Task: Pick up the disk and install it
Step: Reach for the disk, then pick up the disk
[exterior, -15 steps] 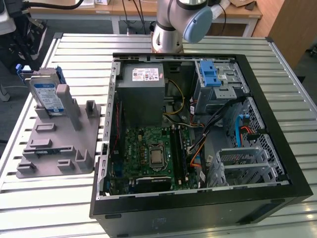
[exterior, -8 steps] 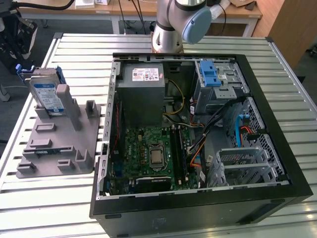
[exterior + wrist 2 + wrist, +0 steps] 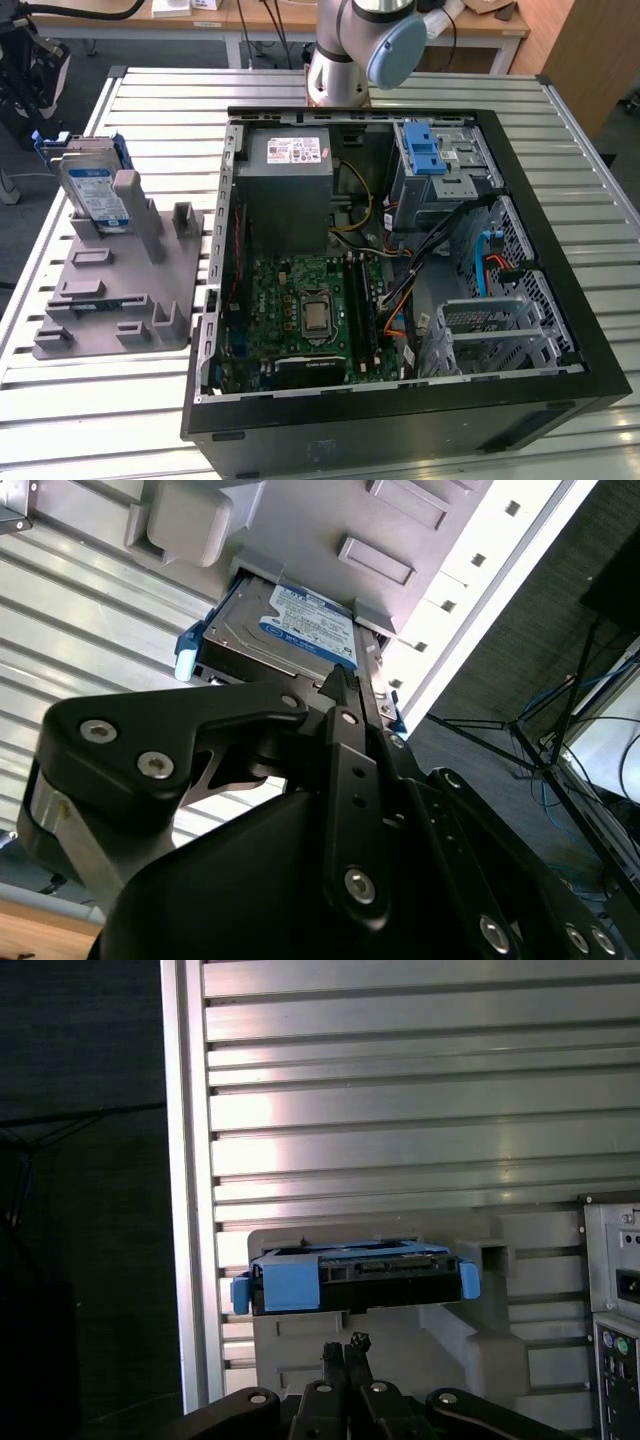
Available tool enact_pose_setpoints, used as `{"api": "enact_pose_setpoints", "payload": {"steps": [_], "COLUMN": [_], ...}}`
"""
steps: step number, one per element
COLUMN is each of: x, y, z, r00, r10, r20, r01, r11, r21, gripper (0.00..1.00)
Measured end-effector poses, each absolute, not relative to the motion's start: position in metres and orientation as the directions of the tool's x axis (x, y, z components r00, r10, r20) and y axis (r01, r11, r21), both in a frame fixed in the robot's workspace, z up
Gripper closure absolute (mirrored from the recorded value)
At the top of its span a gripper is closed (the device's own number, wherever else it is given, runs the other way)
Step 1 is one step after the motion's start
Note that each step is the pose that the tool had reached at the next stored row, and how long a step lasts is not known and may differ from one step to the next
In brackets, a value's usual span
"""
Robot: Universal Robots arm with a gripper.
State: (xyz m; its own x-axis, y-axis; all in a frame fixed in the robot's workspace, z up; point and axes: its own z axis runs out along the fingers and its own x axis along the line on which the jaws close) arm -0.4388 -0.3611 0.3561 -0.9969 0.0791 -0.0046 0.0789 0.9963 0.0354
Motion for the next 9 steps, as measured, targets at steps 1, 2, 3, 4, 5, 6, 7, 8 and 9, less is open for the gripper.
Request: {"api": "enact_pose_setpoints", "payload": {"steps": [1, 2, 3, 4, 5, 6, 7, 8, 9], "x": [-0.4389, -0.4390, -0.4390, -0.4391, -0.4392, -0.4393, -0.4394, -0.4395, -0.4395], "y": [-0.3610, -0.3610, -0.3611, -0.3611, -0.3610, -0.3610, -0.3610, -0.3611, -0.3610], "z": [0.3561, 0.3561, 0.3561, 0.3561, 0.3561, 0.3561, 0.3561, 0.3561, 0.3561], "r00": [-0.997, -0.997, -0.997, -0.997, -0.997, -0.997, -0.997, -0.997, -0.997], "r10": [0.079, 0.079, 0.079, 0.079, 0.079, 0.079, 0.079, 0.079, 0.079], "r20": [-0.005, -0.005, -0.005, -0.005, -0.005, -0.005, -0.005, -0.005, -0.005], "r01": [0.079, 0.079, 0.079, 0.079, 0.079, 0.079, 0.079, 0.079, 0.079], "r11": [0.996, 0.996, 0.996, 0.996, 0.996, 0.996, 0.996, 0.996, 0.996], "r21": [0.035, 0.035, 0.035, 0.035, 0.035, 0.035, 0.035, 0.035, 0.035], "gripper": [0.85, 0.85, 0.85, 0.85, 0.85, 0.85, 0.85, 0.85, 0.85]}}
